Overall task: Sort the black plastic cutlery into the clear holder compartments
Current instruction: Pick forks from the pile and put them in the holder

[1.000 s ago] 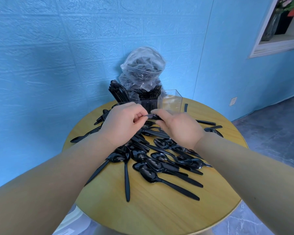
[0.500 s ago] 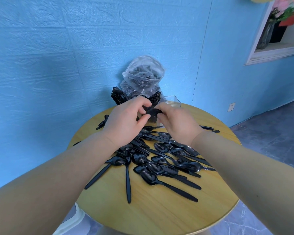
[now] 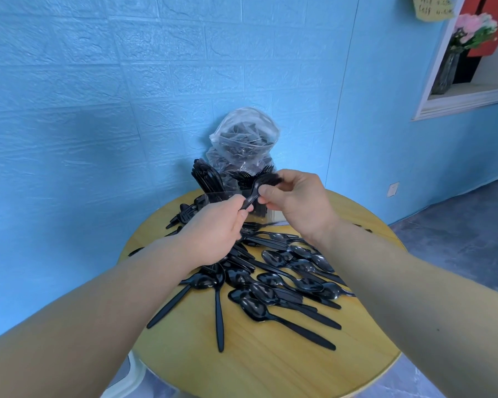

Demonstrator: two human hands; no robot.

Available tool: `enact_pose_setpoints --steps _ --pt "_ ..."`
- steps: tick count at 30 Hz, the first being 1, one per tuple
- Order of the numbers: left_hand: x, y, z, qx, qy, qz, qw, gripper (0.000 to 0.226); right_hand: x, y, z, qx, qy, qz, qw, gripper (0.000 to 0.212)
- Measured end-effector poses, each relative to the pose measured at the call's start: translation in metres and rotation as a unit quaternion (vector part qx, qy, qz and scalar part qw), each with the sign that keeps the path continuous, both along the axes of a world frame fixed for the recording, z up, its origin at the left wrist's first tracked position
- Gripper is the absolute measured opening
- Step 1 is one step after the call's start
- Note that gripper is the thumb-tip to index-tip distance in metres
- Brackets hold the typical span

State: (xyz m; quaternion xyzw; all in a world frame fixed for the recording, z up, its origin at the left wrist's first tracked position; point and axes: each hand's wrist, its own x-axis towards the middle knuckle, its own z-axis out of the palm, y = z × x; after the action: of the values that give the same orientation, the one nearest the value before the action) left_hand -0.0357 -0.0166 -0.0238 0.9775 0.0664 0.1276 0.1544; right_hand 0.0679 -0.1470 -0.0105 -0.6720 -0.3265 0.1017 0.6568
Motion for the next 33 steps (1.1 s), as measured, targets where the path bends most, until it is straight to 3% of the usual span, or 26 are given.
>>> enact_pose_setpoints --steps 7,10,13,17,22,31,33 --pt "0.001 0.005 0.003 0.049 -0.005 0.019 0.999 0.029 -0.002 -0.003 -0.001 0.024 0.013 -0.018 0.999 0.016" --pt "0.009 0.005 0.004 0.046 -0.042 0.013 0.998 0.031 -0.001 -0.003 0.001 0.079 0.029 -0.025 0.996 0.014" --pt "0.023 0.007 0.011 0.036 -0.100 0.025 0.994 0.029 0.012 -0.005 0.013 0.098 -0.047 -0.115 0.987 0.019" --pt "0.041 0.021 0.013 0.058 -0.125 0.065 0.988 0.057 0.043 -0.006 0.040 0.038 -0.256 -0.216 0.941 0.016" --pt "0.063 0.036 0.004 0.079 -0.063 0.073 0.992 0.070 0.074 0.017 0.055 -0.048 -0.448 -0.198 0.871 0.018" --pt "0.084 0.050 -0.019 0.092 -0.038 0.030 0.995 0.067 0.114 0.066 0.015 -0.232 -0.506 -0.070 0.828 0.022" --pt "0.085 0.052 -0.024 0.103 -0.050 0.017 0.993 0.065 0.117 0.068 0.006 -0.268 -0.492 -0.038 0.827 0.036"
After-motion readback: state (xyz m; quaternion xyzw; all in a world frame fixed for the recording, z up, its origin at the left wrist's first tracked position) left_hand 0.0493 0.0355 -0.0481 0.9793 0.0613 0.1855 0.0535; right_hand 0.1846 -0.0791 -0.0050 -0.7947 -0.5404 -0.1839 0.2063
